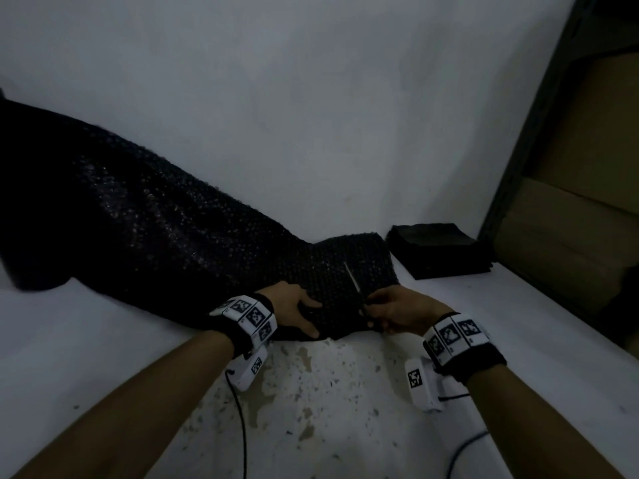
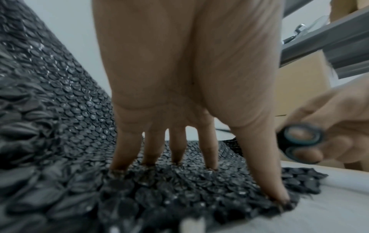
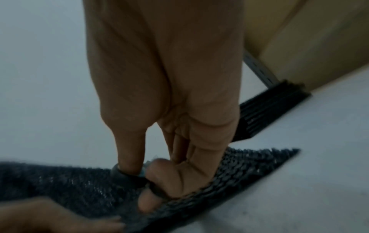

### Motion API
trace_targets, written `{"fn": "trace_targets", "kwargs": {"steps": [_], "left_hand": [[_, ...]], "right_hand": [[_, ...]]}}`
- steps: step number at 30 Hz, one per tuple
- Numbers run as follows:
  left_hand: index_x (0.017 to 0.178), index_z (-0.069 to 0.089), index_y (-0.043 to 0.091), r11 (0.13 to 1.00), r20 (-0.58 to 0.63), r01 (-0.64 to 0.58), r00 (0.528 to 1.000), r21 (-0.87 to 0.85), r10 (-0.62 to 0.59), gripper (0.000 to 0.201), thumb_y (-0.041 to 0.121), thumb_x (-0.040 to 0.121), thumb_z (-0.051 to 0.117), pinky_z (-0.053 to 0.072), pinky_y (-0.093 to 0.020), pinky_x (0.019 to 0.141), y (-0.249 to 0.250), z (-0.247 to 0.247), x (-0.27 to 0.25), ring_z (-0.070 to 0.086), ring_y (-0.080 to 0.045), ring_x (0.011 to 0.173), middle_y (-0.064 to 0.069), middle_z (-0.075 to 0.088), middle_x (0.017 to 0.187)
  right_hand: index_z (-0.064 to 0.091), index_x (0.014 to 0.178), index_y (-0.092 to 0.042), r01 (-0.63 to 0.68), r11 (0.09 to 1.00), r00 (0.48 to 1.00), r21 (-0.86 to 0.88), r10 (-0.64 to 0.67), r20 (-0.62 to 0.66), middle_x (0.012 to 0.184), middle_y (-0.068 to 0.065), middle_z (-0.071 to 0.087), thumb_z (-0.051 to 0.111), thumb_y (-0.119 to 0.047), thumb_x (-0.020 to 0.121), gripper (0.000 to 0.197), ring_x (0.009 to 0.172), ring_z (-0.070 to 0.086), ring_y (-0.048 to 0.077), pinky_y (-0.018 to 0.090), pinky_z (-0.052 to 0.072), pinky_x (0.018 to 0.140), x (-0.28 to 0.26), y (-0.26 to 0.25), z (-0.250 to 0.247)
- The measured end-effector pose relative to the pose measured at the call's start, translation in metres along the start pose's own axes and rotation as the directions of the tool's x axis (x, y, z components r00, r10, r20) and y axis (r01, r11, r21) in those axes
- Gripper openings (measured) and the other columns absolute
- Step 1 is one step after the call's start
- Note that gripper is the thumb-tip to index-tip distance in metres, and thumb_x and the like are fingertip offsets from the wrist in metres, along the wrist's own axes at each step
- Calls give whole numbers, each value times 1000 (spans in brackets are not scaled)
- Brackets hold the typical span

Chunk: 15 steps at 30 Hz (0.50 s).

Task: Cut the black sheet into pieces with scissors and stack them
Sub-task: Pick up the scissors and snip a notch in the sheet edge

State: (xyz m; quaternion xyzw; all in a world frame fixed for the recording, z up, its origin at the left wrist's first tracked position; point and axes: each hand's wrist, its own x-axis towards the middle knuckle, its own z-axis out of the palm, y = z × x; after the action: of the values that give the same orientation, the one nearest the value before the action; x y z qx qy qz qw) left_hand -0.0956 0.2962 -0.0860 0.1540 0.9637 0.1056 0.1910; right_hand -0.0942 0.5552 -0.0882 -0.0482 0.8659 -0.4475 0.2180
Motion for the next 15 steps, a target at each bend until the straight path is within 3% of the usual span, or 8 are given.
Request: {"fn": "trace_targets", "kwargs": {"steps": [3, 7, 15], "left_hand": [[147, 43, 41, 1000, 11, -17, 1000, 16, 16, 81, 65, 76, 73, 21, -30, 120, -1, 2, -4, 24, -21, 148, 4, 21, 163], [148, 38, 44, 999, 41, -16, 999, 51, 14, 85, 66, 74, 74, 20, -33, 120, 0, 3, -6, 21, -23, 149, 5, 14, 165], [148, 37, 47, 999, 51, -45, 998, 22, 44, 93, 64, 68, 80, 19, -31, 121, 2, 4, -6, 18, -21, 149, 7, 13, 165]], "right_hand": [[72, 103, -1, -86, 980, 996, -180, 82, -34, 82, 8, 73, 65, -33, 96, 33, 61, 62, 13, 26, 52, 57, 7, 3, 0], [69, 112, -5, -151, 946, 988, -287, 149, -31, 88, 8, 74, 64, -31, 97, 31, 75, 68, 19, 30, 57, 69, 5, 2, -2], [67, 126, -10, -177, 927, 984, -332, 160, -80, 95, 14, 71, 65, -26, 97, 33, 69, 62, 19, 24, 55, 56, 2, 3, -15]]}}
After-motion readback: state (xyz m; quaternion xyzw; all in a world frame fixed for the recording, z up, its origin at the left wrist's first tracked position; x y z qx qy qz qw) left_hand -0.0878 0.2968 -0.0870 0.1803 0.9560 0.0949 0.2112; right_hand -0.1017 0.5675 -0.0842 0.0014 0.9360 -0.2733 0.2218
